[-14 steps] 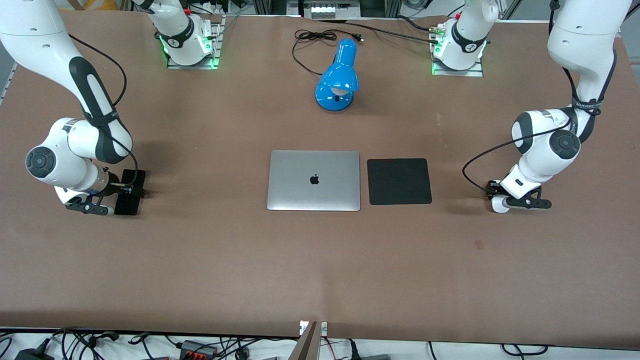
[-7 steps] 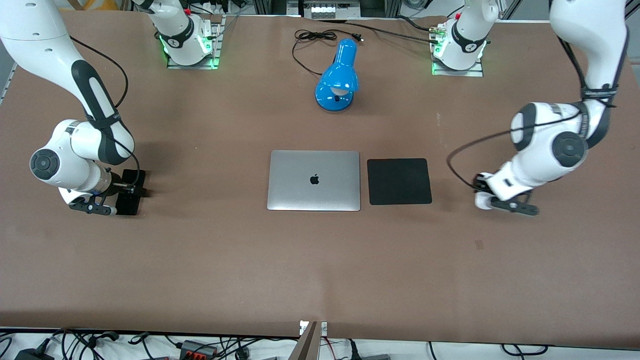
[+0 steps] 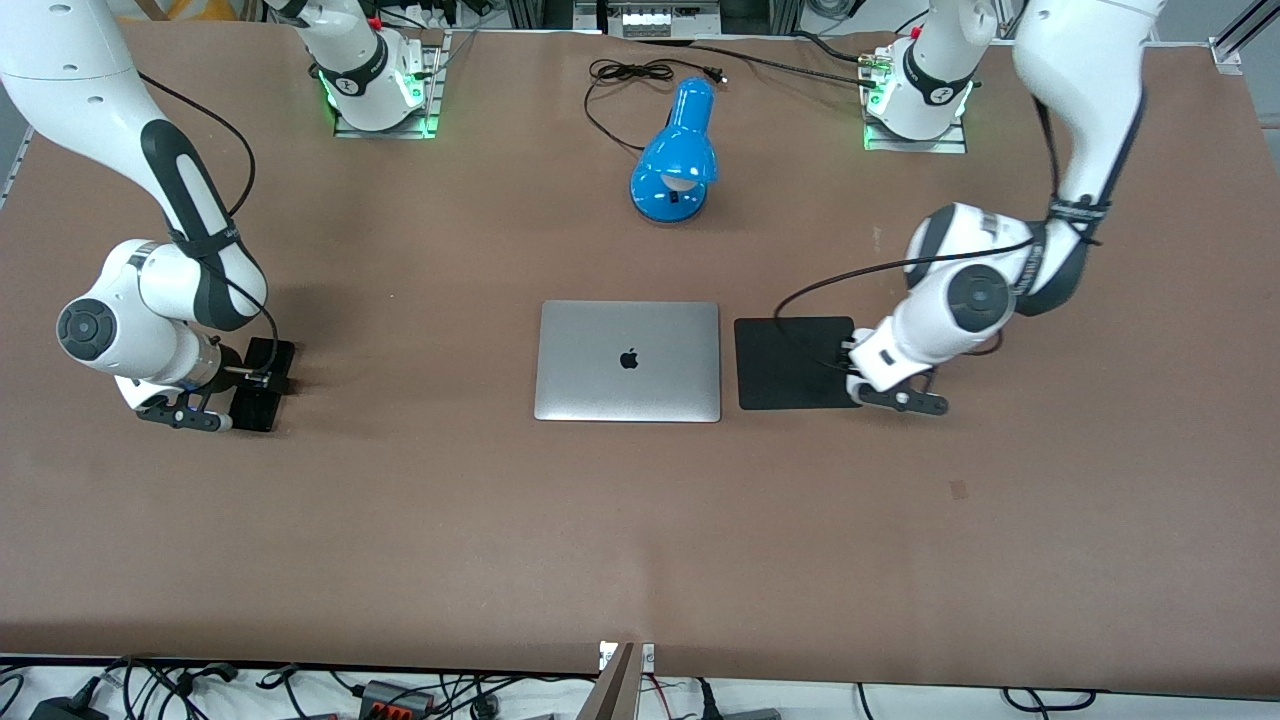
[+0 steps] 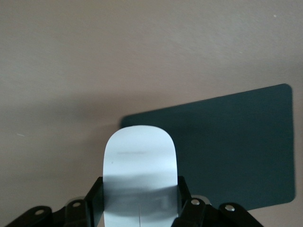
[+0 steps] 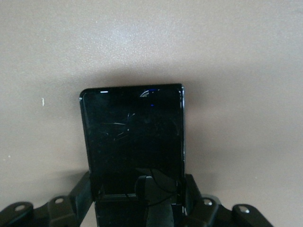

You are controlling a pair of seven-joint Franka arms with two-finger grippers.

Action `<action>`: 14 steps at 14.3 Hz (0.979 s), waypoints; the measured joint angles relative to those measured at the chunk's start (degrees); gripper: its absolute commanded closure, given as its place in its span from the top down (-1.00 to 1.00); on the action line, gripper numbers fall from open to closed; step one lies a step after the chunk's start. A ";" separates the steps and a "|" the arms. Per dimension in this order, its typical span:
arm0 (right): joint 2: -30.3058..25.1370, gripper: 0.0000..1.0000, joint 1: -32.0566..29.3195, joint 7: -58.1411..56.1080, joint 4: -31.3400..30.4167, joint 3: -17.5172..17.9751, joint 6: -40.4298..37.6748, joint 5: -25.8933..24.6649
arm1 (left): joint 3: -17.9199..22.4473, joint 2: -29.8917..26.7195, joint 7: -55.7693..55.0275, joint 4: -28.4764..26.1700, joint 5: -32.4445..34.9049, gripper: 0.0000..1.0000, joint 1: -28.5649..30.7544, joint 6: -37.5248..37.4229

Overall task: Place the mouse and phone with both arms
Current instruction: 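Carry the mouse onto the pad with the left gripper while the right lifts the phone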

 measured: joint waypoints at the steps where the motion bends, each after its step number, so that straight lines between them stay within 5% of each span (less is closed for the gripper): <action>1: 0.01 -0.74 0.04 0.00 0.11 0.04 -0.31 0.00 | -0.02 1.15 -3.10 -0.16 0.00 -0.22 -1.40 2.07; 3: -0.23 -0.74 0.30 0.00 1.36 1.35 -3.28 -0.01 | -0.06 3.81 -8.81 -0.43 0.00 -0.13 -4.25 5.23; 5: -1.15 -0.74 1.66 0.01 5.30 4.00 -10.20 -0.04 | -0.05 5.79 -11.60 -0.57 0.00 0.82 -6.05 6.68; 6: -1.68 -0.74 2.98 0.26 7.99 5.23 -14.51 -0.01 | 0.01 6.02 -13.16 -0.59 0.00 1.00 -6.22 7.07; 9: -2.70 -0.70 9.24 3.94 13.24 7.29 -22.13 0.09 | 0.10 6.08 -15.93 -0.60 0.00 1.00 -6.15 7.84; 14: 0.37 -0.70 18.99 11.36 13.41 7.49 -20.00 3.71 | 0.87 5.06 -15.09 1.18 0.01 1.00 -5.25 3.73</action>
